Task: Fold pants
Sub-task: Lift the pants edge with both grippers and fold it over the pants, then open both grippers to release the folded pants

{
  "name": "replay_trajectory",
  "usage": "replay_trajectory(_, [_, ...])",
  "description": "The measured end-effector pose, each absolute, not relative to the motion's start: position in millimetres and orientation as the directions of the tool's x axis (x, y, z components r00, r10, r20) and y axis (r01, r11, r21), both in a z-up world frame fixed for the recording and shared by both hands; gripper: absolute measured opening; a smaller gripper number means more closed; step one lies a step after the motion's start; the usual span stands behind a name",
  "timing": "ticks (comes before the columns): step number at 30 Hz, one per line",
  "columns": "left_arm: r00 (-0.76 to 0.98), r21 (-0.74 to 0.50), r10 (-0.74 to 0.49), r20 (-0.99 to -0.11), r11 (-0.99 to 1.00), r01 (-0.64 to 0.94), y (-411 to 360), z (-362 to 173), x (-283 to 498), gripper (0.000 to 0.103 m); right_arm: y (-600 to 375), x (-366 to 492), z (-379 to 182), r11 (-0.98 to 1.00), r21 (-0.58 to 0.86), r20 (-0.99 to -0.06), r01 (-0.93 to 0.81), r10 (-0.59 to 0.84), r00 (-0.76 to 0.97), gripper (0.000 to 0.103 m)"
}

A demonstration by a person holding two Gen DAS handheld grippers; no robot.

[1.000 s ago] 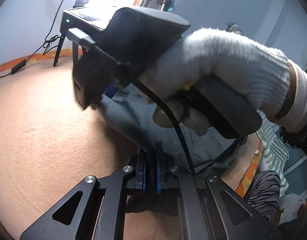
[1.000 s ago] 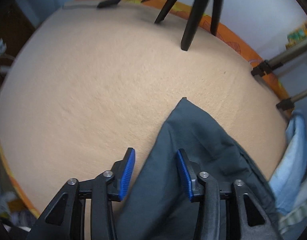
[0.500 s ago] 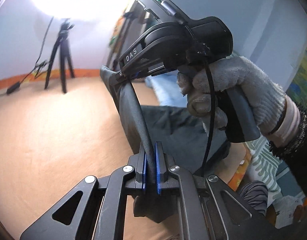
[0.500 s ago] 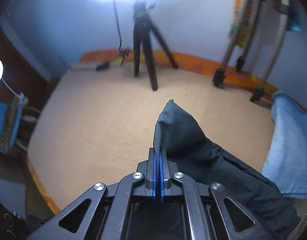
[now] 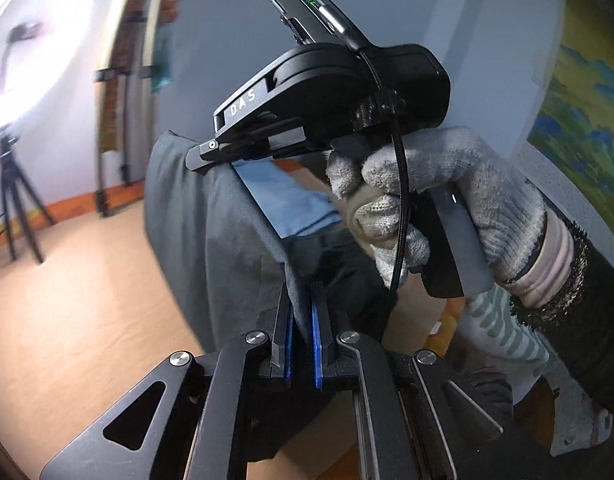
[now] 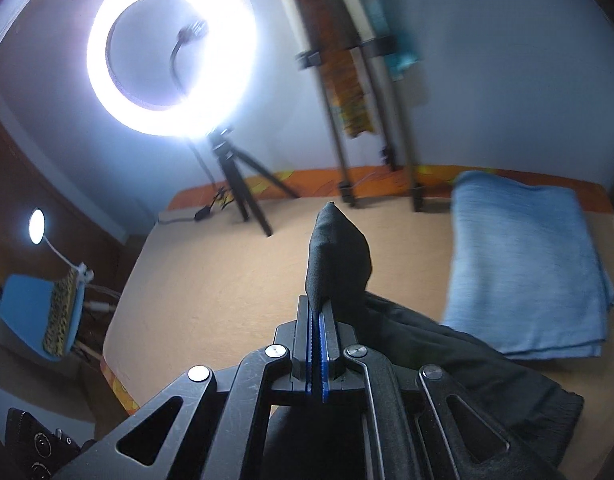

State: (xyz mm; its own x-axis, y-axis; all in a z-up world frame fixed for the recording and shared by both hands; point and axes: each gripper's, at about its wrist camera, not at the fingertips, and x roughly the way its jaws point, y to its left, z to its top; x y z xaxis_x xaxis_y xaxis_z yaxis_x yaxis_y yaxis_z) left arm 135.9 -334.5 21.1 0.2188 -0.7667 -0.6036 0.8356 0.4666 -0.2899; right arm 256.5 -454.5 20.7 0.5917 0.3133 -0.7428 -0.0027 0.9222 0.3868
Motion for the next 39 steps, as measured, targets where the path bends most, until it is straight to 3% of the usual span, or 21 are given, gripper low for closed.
replay_trajectory(11, [0.103,-0.323,-0.78,-0.617,0.371,0.87,-430.7,-0.9,106.8,0.006,-580.9,203.9,-6.2,0.865,0.494,-0.671,0.088,0.315,0.671,0.0])
replay_trajectory(27, [0.007,-0.351,-0.72,-0.693,0.346,0.87,-524.7,-63.1,85.0,0.006,-686.9,165.9,-95.1,0.779,0.586,-0.676,0.226,0.315,0.666,0.0])
replay_trajectory(29, [-0.005,-0.367,-0.717,-0.697,0.351,0.862,-521.4,-63.8,87.2,0.016,-690.6,168.4,-101.0,0.782,0.579,-0.683,0.231,0.311,0.661,0.0])
replay_trajectory(34, [-0.026,-0.384,-0.716,-0.698,0.343,0.857,-503.2,-53.1,87.2,0.022,-693.6,170.6,-109.5,0.797,0.553,-0.701,0.241,0.29,0.651,0.0])
replay_trajectory(39, [0.029,-0.338,-0.712,-0.702,0.369,0.865,-452.3,-47.9,89.7,0.036,-692.5,165.7,-114.0,0.835,0.486,-0.728,0.258,0.223,0.648,0.003])
